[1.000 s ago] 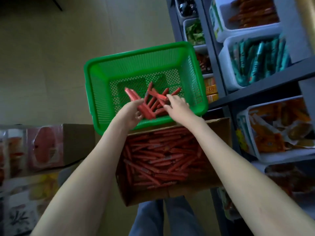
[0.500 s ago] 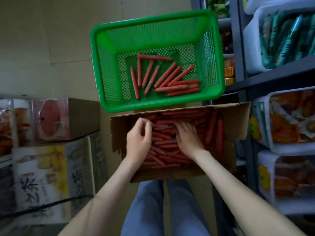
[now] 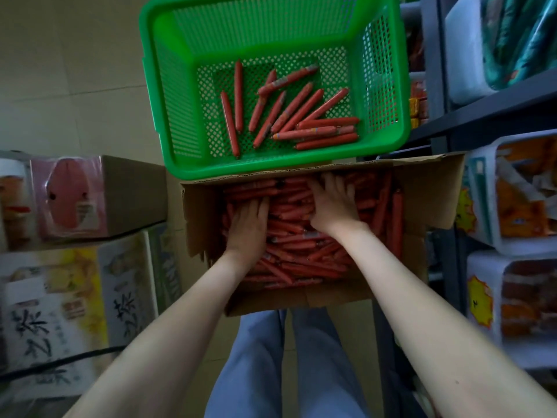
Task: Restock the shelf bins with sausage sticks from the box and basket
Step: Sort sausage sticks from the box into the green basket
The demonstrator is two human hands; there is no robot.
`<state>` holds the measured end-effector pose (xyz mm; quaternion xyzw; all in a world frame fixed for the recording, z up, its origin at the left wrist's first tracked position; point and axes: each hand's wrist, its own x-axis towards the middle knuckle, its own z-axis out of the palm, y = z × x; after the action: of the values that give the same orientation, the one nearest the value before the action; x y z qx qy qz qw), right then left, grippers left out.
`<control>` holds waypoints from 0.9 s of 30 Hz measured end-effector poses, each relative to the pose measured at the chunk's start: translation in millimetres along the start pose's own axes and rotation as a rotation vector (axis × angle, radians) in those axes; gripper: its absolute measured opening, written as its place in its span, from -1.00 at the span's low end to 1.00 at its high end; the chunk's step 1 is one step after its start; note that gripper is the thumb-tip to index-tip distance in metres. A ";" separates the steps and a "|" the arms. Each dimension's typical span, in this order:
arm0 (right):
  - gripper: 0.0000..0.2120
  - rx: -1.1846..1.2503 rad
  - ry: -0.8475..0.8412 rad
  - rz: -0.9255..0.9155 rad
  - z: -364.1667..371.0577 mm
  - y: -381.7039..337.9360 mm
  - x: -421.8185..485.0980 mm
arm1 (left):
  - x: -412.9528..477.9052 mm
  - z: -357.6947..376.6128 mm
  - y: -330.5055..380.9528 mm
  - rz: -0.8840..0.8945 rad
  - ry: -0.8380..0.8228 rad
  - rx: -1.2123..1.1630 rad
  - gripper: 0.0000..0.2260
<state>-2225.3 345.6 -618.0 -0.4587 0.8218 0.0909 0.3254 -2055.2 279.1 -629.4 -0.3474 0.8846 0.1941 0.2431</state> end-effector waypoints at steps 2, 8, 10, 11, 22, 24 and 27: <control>-0.27 -0.016 -0.034 0.014 2.9 -0.6 -5.7 | 0.3 -0.9 4.8 -0.018 0.001 0.035 -0.47; -0.46 -0.078 0.039 -0.061 -1.1 7.8 -21.9 | 1.3 0.2 3.2 0.002 -0.137 0.131 -0.61; -0.52 -0.063 0.038 -0.092 -4.8 13.9 -27.6 | -5.7 4.0 1.5 0.087 -0.186 0.151 -0.62; -0.54 -0.052 0.044 -0.106 -4.8 17.3 -30.8 | -9.8 5.5 0.7 0.134 -0.182 0.157 -0.62; -0.69 0.904 0.232 0.046 -33.2 17.9 -83.5 | -59.3 -30.6 36.4 -0.028 -0.077 -0.884 -0.90; -0.82 1.130 0.265 0.052 -45.8 6.1 -96.3 | -69.7 -36.8 47.0 -0.037 -0.012 -1.002 -0.89; -0.96 1.690 0.220 0.171 -63.4 -18.8 -111.5 | -77.1 -52.7 59.2 -0.093 0.049 -1.341 -0.89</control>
<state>-2197.7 384.1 -497.3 -0.0046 0.6725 -0.5730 0.4684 -2063.3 332.7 -533.0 -0.4651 0.5622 0.6828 -0.0372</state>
